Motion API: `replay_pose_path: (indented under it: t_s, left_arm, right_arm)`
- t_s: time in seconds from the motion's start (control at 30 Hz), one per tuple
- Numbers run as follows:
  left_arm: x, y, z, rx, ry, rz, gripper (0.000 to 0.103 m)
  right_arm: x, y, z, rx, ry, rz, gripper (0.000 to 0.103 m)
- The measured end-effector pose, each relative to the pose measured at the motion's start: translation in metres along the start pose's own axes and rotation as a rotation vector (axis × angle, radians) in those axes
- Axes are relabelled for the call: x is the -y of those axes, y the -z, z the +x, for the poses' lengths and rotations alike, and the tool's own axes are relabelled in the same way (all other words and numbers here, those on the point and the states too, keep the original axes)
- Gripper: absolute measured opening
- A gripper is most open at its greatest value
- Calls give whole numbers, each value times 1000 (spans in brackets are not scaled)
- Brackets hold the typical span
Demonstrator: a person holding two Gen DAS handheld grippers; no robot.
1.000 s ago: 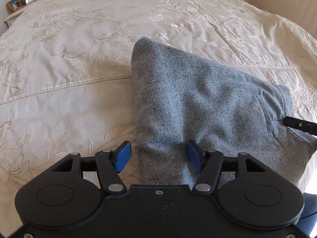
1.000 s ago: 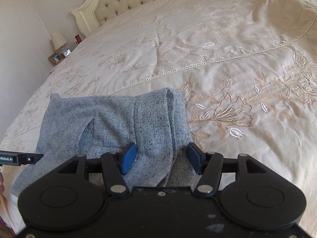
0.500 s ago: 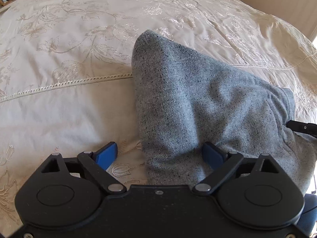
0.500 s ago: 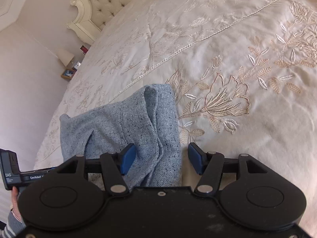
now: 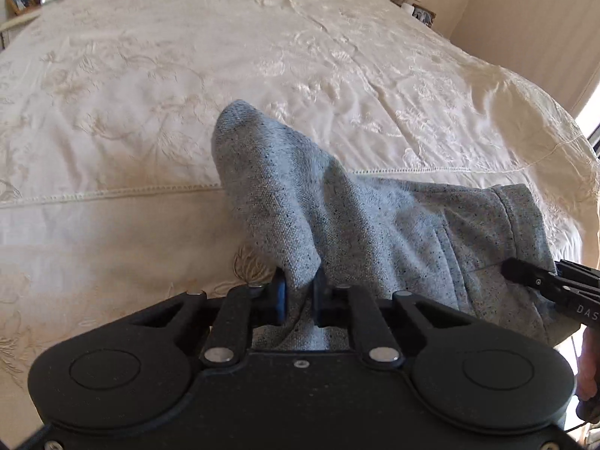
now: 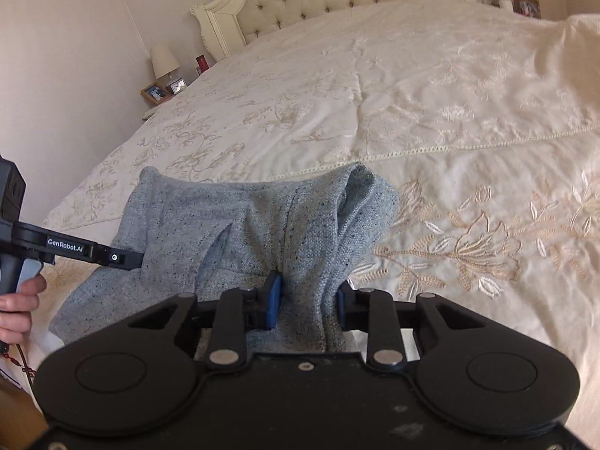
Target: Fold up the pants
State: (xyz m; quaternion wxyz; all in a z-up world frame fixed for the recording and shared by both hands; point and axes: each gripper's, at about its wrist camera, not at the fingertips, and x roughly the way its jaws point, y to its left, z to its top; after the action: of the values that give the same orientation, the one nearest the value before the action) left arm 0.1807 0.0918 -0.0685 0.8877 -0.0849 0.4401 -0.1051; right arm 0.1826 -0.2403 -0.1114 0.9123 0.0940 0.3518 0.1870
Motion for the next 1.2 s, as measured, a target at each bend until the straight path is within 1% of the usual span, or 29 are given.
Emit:
replay_pose_path:
  t_s: [0.03, 0.1, 0.17, 0.23, 0.37, 0.43, 0.47, 0.5, 0.53, 0.57, 0.6, 0.63, 0.67, 0.7, 0.73, 0.77, 0.9, 0.97, 1.1, 1.2]
  left_arm:
    - [-1, -1, -8, 26, -3, 5, 15]
    - [-7, -5, -22, 49, -3, -7, 15]
    - [-16, -12, -35, 96, -43, -7, 15]
    - [-28, -19, -46, 143, -94, -2, 15]
    - [-61, -41, -66, 215, -171, -27, 15]
    - [-78, -51, -63, 244, -227, -32, 19]
    - [-88, -55, -55, 240, -275, -42, 31]
    - [-98, -58, -48, 228, -331, -62, 37]
    - [-108, -59, -39, 209, -411, -100, 39]
    - [-116, -58, -34, 199, -475, -134, 35]
    - [-124, -54, -28, 192, -534, -165, 32]
    - [-130, -50, -26, 184, -557, -186, 32]
    - [-134, -45, -27, 177, -553, -209, 32]
    - [-135, -40, -29, 177, -538, -224, 32]
    - [-135, -34, -34, 182, -521, -233, 32]
    - [-132, -28, -39, 190, -519, -230, 32]
    - [-105, -14, -56, 229, -525, -163, 33]
    - [-89, -9, -61, 237, -505, -143, 34]
    - [-61, -1, -65, 252, -468, -132, 40]
    - [-45, 3, -63, 247, -442, -120, 41]
  right_arm:
    - [-6, -1, -5, 14, 10, -16, 27]
    - [-21, -9, -13, 45, 23, -48, 26]
    - [-33, -22, -19, 79, 13, -73, 25]
    - [-45, -35, -23, 93, -13, -92, 25]
    - [-84, -67, -9, 135, -68, -141, 25]
    - [-100, -85, 6, 142, -98, -150, 25]
    - [-106, -95, 16, 145, -114, -144, 25]
    - [-111, -102, 26, 151, -126, -142, 25]
    - [-114, -108, 37, 159, -132, -138, 28]
    - [-115, -113, 50, 155, -134, -125, 33]
    - [-115, -117, 68, 118, -122, -91, 37]
    - [-113, -119, 81, 83, -93, -54, 37]
    - [-112, -118, 92, 63, -40, -22, 37]
    - [-113, -111, 94, 77, 19, -16, 37]
    - [-114, -106, 93, 102, 51, -24, 37]
    - [-115, -98, 87, 122, 63, -34, 37]
    - [-119, -79, 59, 164, 37, -28, 37]
    - [-126, -73, 45, 176, 26, -39, 37]
    - [-145, -67, 26, 205, 11, -85, 37]
    - [-159, -61, 13, 220, -3, -107, 37]
